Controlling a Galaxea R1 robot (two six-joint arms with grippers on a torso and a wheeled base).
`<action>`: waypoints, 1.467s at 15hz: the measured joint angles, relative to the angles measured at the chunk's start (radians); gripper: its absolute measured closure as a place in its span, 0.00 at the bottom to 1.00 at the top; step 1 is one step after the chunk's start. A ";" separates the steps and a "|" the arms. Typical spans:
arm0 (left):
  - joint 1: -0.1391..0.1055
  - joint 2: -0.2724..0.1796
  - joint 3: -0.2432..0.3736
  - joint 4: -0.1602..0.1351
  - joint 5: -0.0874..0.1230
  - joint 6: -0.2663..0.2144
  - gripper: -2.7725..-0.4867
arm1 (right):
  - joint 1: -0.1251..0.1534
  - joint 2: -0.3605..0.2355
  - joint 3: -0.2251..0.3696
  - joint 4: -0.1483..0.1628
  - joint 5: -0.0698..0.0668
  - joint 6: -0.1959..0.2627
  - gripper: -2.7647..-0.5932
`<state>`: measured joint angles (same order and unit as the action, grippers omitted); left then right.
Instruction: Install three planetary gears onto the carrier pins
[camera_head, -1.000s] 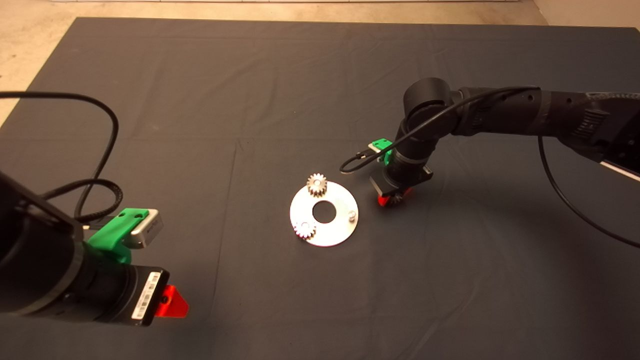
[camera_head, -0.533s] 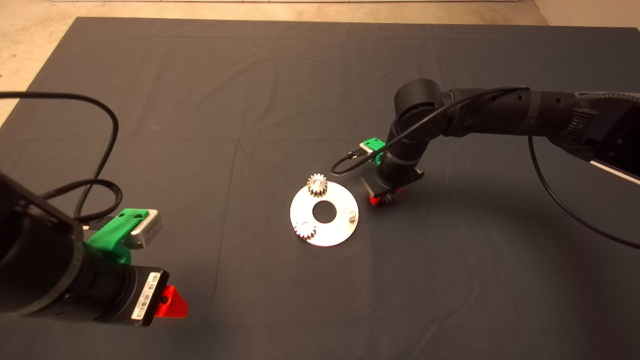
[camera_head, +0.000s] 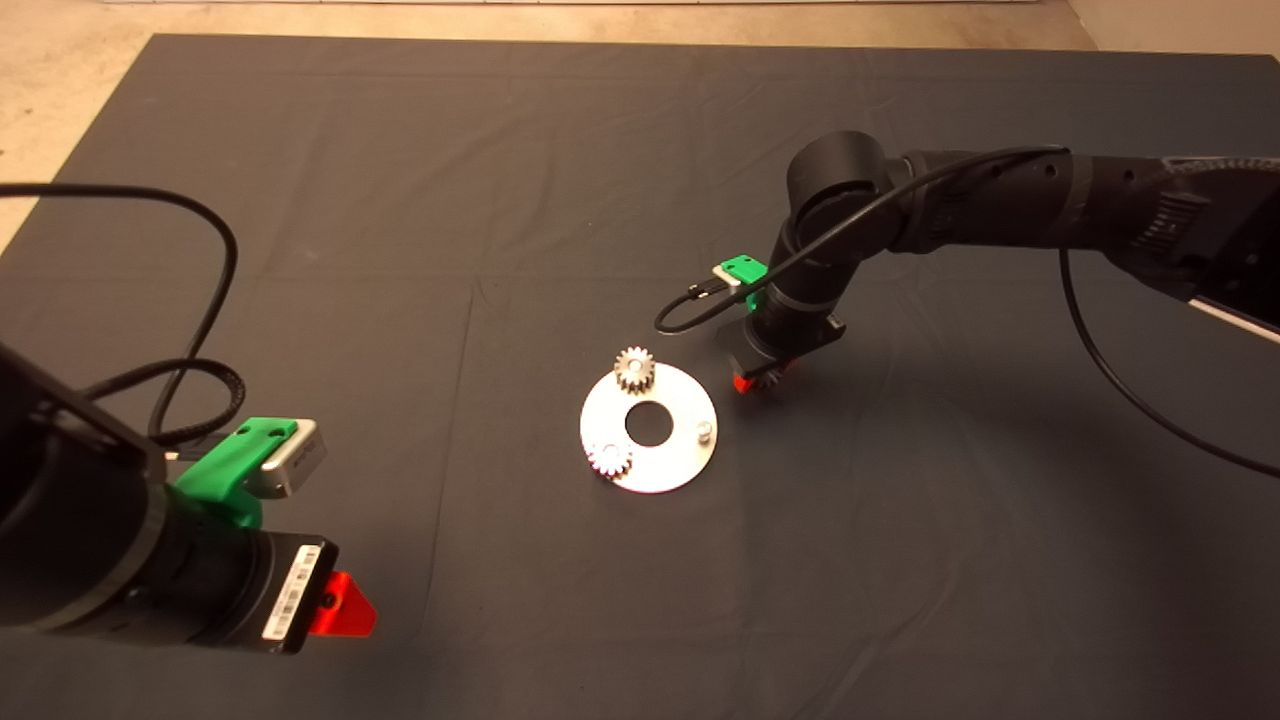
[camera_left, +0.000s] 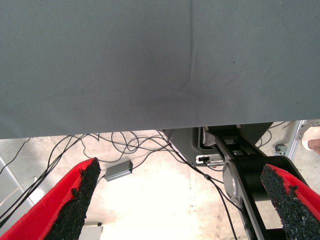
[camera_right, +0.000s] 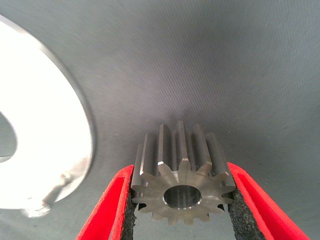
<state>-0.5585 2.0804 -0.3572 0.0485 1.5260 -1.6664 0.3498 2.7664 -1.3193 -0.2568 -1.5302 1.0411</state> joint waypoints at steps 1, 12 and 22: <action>0.000 0.000 0.000 0.000 0.000 0.000 0.19 | 0.006 0.002 0.003 0.002 0.000 0.000 0.77; 0.000 0.000 0.000 0.000 0.000 0.000 0.19 | 0.011 0.074 0.014 0.023 0.000 -0.001 0.77; 0.000 0.000 0.000 0.000 0.000 0.000 0.19 | 0.015 0.102 0.014 0.072 -0.001 -0.003 0.77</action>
<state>-0.5585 2.0802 -0.3572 0.0481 1.5264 -1.6668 0.3651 2.8683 -1.3051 -0.1847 -1.5309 1.0385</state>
